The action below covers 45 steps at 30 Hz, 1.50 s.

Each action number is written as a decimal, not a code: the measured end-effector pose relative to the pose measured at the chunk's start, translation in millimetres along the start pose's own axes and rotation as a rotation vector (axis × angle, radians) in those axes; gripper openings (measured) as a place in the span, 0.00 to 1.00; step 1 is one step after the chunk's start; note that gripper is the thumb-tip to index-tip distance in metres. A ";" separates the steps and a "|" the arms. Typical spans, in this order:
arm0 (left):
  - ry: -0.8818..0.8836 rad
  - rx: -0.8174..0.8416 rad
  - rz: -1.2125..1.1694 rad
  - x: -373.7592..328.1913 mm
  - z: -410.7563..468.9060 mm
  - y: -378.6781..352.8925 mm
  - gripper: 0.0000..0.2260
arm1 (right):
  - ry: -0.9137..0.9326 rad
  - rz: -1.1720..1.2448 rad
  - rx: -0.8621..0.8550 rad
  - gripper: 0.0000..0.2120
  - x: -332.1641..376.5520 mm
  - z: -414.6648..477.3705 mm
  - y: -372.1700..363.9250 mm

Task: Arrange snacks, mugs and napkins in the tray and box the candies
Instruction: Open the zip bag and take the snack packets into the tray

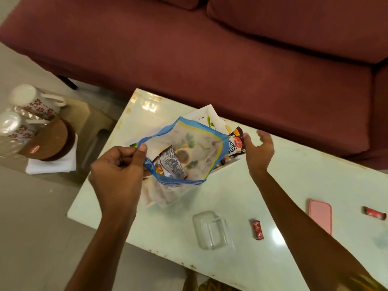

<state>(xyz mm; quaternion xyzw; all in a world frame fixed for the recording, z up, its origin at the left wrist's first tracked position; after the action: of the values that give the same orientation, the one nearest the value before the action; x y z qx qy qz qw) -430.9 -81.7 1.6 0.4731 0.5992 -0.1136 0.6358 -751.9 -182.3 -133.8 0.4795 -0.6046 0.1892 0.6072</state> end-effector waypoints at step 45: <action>-0.071 -0.289 0.028 -17.0 -3.7 36.4 0.06 | 0.076 0.415 0.518 0.05 181.3 -29.9 -5.5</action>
<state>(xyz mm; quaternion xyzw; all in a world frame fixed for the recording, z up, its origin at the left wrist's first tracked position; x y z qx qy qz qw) -411.9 -67.0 33.9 0.3806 0.5799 -0.0339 0.7195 -695.2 -224.1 36.0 0.4770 -0.5982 0.4741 0.4357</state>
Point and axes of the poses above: each hand's wrist, its own z-axis towards the middle knuckle, its own y-axis out of the back of the hand, x = y × z, the point moved 7 cm from there along z, towards the middle knuckle, and after that the axes turned 9 degrees about z, right-handed, at the moved point
